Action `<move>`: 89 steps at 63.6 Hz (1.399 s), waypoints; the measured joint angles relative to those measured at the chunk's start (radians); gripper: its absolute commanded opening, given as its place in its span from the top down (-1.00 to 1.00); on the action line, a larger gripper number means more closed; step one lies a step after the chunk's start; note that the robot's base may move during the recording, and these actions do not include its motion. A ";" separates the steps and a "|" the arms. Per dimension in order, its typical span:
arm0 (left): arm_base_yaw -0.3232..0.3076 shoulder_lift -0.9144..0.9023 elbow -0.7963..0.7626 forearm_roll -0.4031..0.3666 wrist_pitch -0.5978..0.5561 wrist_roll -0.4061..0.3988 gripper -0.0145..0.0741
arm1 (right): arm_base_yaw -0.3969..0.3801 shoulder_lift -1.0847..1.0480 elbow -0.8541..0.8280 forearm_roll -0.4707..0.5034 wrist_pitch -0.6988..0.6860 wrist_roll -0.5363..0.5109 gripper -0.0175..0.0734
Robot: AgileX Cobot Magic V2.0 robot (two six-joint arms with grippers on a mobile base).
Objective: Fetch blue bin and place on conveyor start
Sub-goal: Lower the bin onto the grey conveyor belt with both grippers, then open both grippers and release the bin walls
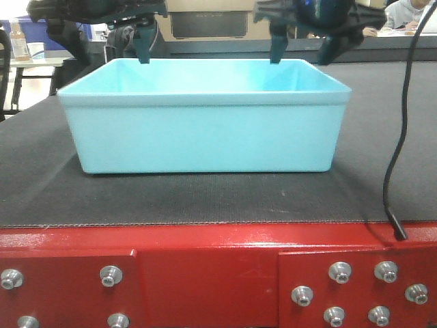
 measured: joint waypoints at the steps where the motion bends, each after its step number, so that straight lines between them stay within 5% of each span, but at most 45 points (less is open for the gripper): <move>1: 0.000 0.000 0.000 0.000 0.000 0.000 -0.34 | 0.000 -0.004 -0.002 -0.002 0.001 0.000 -0.18; 8: -0.004 -0.013 -0.002 0.000 0.014 0.000 -0.18 | 0.000 -0.036 -0.002 -0.006 0.003 0.000 -0.12; 21: -0.004 -0.123 -0.002 -0.038 0.046 0.015 0.93 | 0.000 -0.146 -0.003 -0.008 0.024 0.000 0.73; 24: -0.004 -0.153 -0.004 -0.068 0.049 0.048 0.91 | 0.000 -0.170 -0.003 -0.008 0.029 -0.012 0.98; 40: -0.006 -0.217 -0.002 -0.313 0.034 0.296 0.91 | 0.000 -0.257 0.029 0.124 0.017 -0.249 0.98; 52: -0.006 -0.271 0.122 -0.453 -0.141 0.424 0.91 | 0.006 -0.345 0.203 0.204 -0.136 -0.352 0.98; 74: -0.006 -0.575 0.613 -0.487 -0.596 0.452 0.91 | 0.006 -0.575 0.547 0.210 -0.457 -0.360 0.98; 89: -0.006 -0.810 0.893 -0.487 -0.774 0.454 0.91 | 0.006 -0.736 0.761 0.210 -0.590 -0.360 0.98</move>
